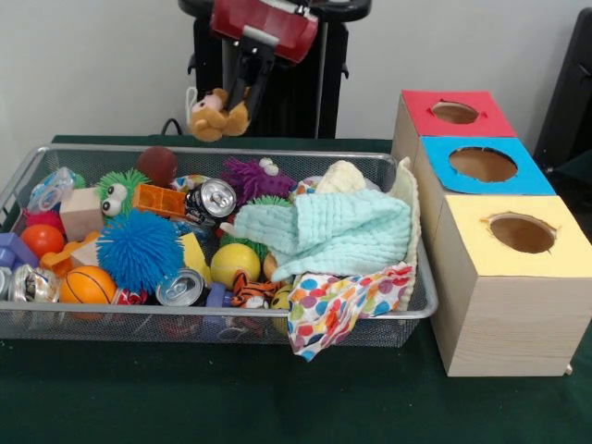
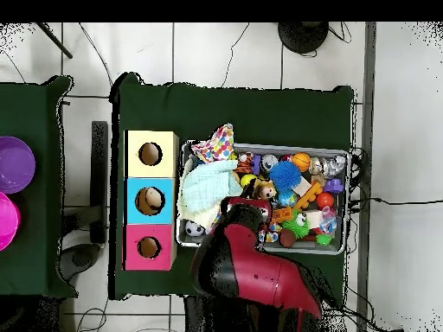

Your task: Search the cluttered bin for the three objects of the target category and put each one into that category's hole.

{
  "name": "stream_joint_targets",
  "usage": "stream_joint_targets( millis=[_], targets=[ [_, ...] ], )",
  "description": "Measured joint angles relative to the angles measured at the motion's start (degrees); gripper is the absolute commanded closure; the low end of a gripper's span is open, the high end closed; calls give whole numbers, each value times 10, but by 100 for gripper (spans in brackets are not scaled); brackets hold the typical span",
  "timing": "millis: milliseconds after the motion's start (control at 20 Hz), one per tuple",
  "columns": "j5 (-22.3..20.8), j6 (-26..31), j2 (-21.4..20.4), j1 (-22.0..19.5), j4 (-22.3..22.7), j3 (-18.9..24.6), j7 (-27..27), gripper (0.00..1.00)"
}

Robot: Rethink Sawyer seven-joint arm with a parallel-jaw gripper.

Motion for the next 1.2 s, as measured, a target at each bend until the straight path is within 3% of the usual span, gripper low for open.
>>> stream_joint_targets(
  millis=[300,600,900,1200],
  targets=[
    [52,114,-59,13,36,38,0,100],
    [113,191,-101,75,59,47,3,100],
    [179,187,-108,164,77,47,36,100],
    [216,143,-92,207,91,57,92,100]
  ],
)
